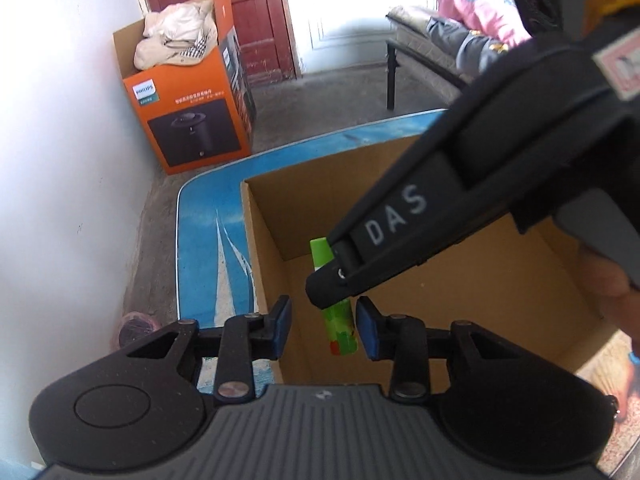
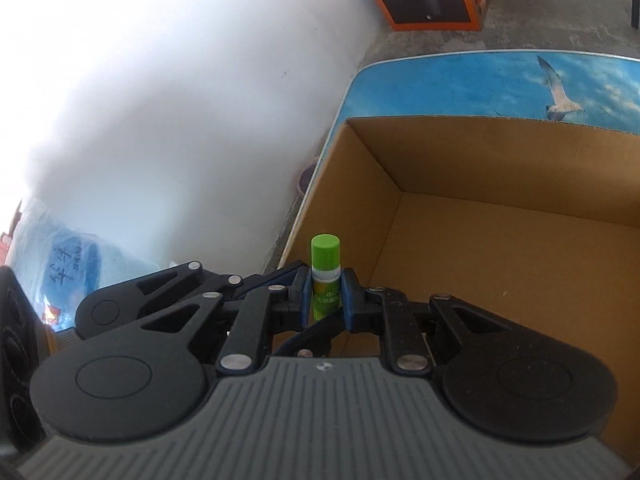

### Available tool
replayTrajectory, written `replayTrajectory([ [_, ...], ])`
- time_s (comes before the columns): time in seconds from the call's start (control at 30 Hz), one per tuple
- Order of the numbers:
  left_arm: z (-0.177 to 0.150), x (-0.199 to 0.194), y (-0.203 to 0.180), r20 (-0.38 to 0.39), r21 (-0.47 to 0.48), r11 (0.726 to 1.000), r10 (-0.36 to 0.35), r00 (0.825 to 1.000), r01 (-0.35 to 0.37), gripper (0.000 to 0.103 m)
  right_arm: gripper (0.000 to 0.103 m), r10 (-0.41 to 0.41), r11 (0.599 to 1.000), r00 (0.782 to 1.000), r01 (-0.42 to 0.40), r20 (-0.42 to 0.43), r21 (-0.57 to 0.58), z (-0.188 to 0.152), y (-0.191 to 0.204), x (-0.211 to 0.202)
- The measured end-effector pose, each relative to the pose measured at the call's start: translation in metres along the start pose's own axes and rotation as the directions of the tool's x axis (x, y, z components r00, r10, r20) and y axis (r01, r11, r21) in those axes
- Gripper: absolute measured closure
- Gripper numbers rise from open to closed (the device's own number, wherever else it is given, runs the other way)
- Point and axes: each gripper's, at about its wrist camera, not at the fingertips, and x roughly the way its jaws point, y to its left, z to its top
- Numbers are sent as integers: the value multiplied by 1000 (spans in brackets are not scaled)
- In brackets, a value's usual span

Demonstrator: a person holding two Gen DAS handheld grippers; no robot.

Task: Organize rigid objects
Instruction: 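Carry the glue stick into the cardboard box and open the right tool, then grasp the black flashlight in the pink cup with the right tool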

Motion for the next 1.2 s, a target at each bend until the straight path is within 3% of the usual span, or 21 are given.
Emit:
replayTrajectory([
  [0.2,3,5,-3,7,21,1000,22,1000,-22,65,87,-57,997,996,60,-66,41,17,-16,48],
  [0.33,5,3,-4,9,14,1000,25,1000,-25,64,85,-88,995,994,90,-61,39,23,-19,59],
  [0.47,5,-10,1,43,-11,1000,6,999,-6,61,81,-79,996,997,79,-10,34,14,-14,37],
  [0.6,-5,-44,2,123,-39,998,-34,992,40,52,80,-53,998,995,51,79,23,-8,-5,-19],
  [0.73,-24,-87,-2,199,-43,996,-67,978,77,45,79,-25,1000,977,27,210,-5,-51,6,-96],
  [0.93,-71,-133,-15,274,-32,980,-181,945,197,34,77,-2,1000,923,-10,386,29,-155,-7,-193],
  [1.07,-97,-135,-38,241,2,965,-256,936,263,35,77,-49,992,906,-5,420,127,-229,-25,-208],
  [1.2,-123,-128,-78,199,73,950,-312,929,304,43,76,-84,967,911,-23,405,254,-285,-56,-178],
])
